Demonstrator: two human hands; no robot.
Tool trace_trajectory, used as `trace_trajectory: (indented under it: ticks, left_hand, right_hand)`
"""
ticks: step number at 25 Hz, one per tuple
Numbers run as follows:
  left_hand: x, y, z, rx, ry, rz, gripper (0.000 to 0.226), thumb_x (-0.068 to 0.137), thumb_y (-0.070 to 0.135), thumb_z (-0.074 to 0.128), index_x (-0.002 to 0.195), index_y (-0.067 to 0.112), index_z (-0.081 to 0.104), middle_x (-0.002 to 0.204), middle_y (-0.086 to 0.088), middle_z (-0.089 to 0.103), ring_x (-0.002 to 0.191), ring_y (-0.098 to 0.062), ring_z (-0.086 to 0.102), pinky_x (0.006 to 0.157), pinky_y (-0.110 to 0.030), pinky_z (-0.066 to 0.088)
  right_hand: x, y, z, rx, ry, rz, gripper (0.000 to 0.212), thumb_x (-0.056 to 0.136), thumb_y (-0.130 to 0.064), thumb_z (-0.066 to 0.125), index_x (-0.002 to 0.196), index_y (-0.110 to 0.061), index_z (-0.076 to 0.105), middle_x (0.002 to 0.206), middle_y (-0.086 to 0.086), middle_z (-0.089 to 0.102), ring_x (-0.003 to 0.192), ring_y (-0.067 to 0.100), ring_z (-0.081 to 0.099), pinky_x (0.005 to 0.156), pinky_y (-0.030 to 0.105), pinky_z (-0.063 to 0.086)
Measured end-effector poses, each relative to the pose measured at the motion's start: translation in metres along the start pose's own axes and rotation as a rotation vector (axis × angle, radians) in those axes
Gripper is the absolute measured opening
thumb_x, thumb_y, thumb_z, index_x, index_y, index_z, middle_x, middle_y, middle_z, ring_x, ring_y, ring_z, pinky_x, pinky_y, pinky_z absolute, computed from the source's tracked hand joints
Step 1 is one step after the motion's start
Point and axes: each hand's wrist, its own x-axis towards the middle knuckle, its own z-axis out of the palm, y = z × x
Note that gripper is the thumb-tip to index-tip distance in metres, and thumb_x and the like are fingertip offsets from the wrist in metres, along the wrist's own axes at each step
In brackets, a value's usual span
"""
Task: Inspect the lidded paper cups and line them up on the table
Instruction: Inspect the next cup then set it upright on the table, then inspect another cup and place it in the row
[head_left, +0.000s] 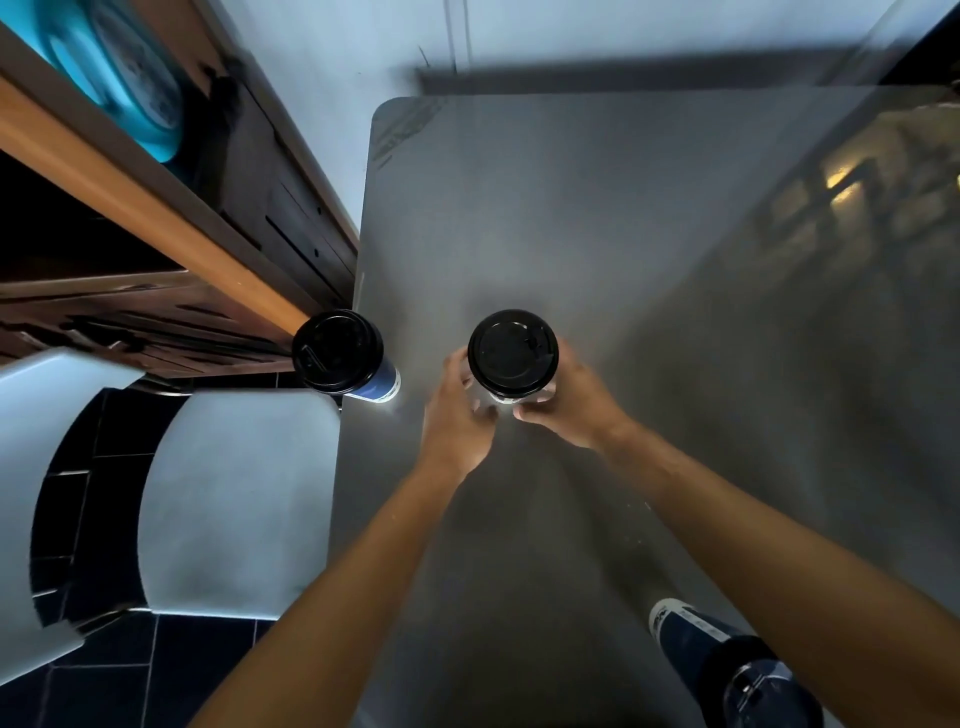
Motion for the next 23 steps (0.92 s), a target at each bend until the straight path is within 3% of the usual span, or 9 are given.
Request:
trace_trajectory:
  ticks: [2,3,5,8,11,13,15,18,23]
  left_hand:
    - [-0.006,-0.003,-0.003,0.017,-0.023,-0.059,0.077,0.083,0.000,0.069,0.148,0.026,0.040,0.136,0.000,0.060,0.130,-0.015,0.056,0.107,-0.036,0.050]
    - [-0.012,-0.004,-0.006,0.016,-0.033,-0.082,0.078,0.083,0.001,0.071,0.150,0.025,0.038,0.139,-0.003,0.058,0.130,-0.018,0.056,0.109,-0.039,0.048]
    - [-0.029,-0.004,-0.014,0.035,-0.036,-0.095,0.079,0.085,0.005,0.072,0.153,0.022,0.036,0.145,-0.006,0.055,0.132,-0.021,0.056,0.110,-0.035,0.045]
    - [-0.064,-0.007,-0.028,0.062,0.017,-0.071,0.073,0.087,0.009,0.071,0.152,0.017,0.039,0.149,-0.005,0.053,0.137,-0.020,0.052,0.106,-0.030,0.040]
    - [-0.097,-0.018,-0.039,0.052,0.055,-0.035,0.060,0.087,0.010,0.070,0.142,0.015,0.047,0.143,-0.003,0.057,0.134,-0.018,0.053,0.106,-0.033,0.041]
    - [-0.122,-0.026,-0.039,0.037,0.050,0.029,0.049,0.087,0.008,0.070,0.133,0.014,0.056,0.135,-0.002,0.063,0.128,-0.017,0.057,0.100,-0.026,0.040]
    - [-0.146,-0.032,-0.031,0.016,-0.004,0.117,0.039,0.086,0.002,0.069,0.124,0.010,0.064,0.127,-0.003,0.069,0.123,-0.017,0.062,0.095,-0.021,0.040]
    - [-0.176,-0.035,-0.012,-0.037,-0.145,0.217,0.035,0.085,-0.004,0.066,0.114,0.013,0.069,0.117,0.000,0.071,0.119,-0.017,0.066,0.101,-0.029,0.049]
    - [-0.221,-0.022,0.018,-0.036,-0.299,0.363,0.037,0.088,-0.008,0.064,0.118,0.012,0.070,0.114,0.006,0.068,0.113,-0.009,0.063,0.099,-0.027,0.048]
  right_hand:
    - [-0.008,0.002,-0.005,0.025,-0.022,0.067,0.100,0.073,-0.015,0.085,0.155,-0.026,0.029,0.146,0.000,0.050,0.127,0.022,0.058,0.095,0.026,0.052]
    - [-0.015,0.001,-0.010,0.015,-0.025,0.109,0.102,0.076,-0.016,0.084,0.158,-0.028,0.025,0.152,0.003,0.046,0.131,0.023,0.055,0.092,0.028,0.052]
    - [-0.032,0.000,-0.018,-0.022,-0.013,0.161,0.099,0.081,-0.015,0.081,0.160,-0.027,0.022,0.157,0.006,0.041,0.135,0.023,0.052,0.085,0.024,0.050]
    - [-0.067,-0.002,-0.028,-0.119,0.037,0.141,0.091,0.082,-0.020,0.080,0.157,-0.022,0.029,0.156,0.011,0.043,0.134,0.026,0.051,0.099,0.028,0.043]
    - [-0.112,-0.013,-0.034,-0.162,0.104,0.086,0.078,0.084,-0.021,0.077,0.152,-0.017,0.040,0.151,0.011,0.049,0.131,0.025,0.054,0.099,0.027,0.041]
    - [-0.149,-0.018,-0.035,-0.171,0.208,0.025,0.065,0.086,-0.020,0.075,0.145,-0.015,0.049,0.145,0.010,0.055,0.130,0.023,0.055,0.101,0.028,0.041]
    - [-0.188,-0.017,-0.034,-0.161,0.326,-0.012,0.050,0.088,-0.020,0.073,0.134,-0.014,0.058,0.137,0.008,0.060,0.126,0.022,0.058,0.102,0.029,0.043]
    - [-0.239,-0.004,-0.036,-0.155,0.461,-0.025,0.033,0.089,-0.020,0.071,0.120,-0.014,0.064,0.128,0.006,0.063,0.120,0.022,0.060,0.101,0.029,0.042]
    - [-0.295,0.031,-0.045,-0.154,0.524,-0.006,0.020,0.088,-0.022,0.069,0.106,-0.020,0.061,0.118,0.001,0.062,0.113,0.018,0.057,0.091,0.025,0.037]
